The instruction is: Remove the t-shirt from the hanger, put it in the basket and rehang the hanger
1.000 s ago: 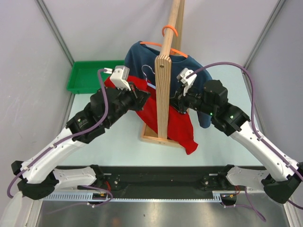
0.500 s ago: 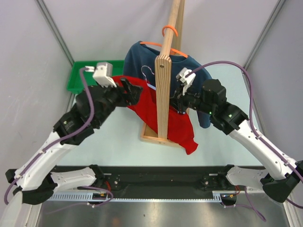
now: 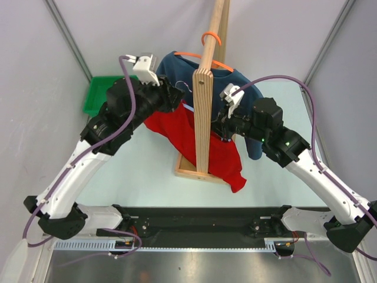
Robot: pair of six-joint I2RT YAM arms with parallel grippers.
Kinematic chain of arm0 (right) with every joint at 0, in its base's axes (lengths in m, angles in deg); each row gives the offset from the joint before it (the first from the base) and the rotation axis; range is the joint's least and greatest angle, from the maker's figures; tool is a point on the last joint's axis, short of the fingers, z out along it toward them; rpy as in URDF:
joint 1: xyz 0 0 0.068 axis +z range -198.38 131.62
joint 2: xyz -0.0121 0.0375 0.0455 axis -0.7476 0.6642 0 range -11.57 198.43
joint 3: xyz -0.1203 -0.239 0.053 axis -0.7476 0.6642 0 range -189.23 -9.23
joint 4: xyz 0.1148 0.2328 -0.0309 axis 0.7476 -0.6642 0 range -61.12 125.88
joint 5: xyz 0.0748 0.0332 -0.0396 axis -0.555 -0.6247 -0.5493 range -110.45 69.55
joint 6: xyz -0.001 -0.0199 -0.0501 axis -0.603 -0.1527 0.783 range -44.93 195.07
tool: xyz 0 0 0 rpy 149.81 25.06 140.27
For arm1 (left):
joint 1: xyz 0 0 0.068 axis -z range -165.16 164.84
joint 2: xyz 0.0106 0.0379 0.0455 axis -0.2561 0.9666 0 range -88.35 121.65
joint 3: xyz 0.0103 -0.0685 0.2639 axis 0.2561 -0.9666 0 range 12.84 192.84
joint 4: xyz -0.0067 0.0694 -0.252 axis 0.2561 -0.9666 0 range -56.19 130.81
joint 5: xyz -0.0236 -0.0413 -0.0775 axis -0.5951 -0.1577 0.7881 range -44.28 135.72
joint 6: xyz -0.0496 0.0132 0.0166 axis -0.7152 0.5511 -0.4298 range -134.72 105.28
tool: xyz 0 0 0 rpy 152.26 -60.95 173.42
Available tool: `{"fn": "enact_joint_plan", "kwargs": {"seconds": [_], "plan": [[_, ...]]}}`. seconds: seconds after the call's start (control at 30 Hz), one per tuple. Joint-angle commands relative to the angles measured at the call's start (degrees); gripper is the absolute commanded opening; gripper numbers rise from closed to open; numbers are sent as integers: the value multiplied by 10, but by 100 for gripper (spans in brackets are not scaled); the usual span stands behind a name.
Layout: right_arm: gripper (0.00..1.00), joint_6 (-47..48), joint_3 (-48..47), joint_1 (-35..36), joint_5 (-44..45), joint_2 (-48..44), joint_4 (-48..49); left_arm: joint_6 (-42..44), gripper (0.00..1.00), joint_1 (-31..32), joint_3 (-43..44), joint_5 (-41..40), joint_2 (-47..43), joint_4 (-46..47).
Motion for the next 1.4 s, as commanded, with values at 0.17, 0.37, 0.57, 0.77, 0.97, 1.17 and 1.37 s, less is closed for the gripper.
{"fn": "enact_joint_plan", "kwargs": {"seconds": [0.17, 0.37, 0.57, 0.77, 0.97, 1.17, 1.37], "plan": [[0, -1, -39, 2, -48, -17, 43, 0, 44, -11, 30, 15, 28, 13], [0, 2, -39, 1, -51, -22, 38, -7, 49, -17, 32, -17, 34, 5], [0, 3, -39, -1, -52, -28, 35, -21, 41, -17, -13, -35, -2, 25], [0, 2, -39, -1, -62, -21, 38, -35, 40, -18, 21, -35, 35, 7], [0, 0, -40, -2, -71, -20, 44, -54, 33, -29, 27, 5, 56, 31], [23, -44, -53, 2, 10, -22, -10, -72, 0, -32, 18, -18, 51, 47], [89, -163, 13, 6, 171, -115, -113, -120, 0, -32, -2, -96, 19, 44]]}}
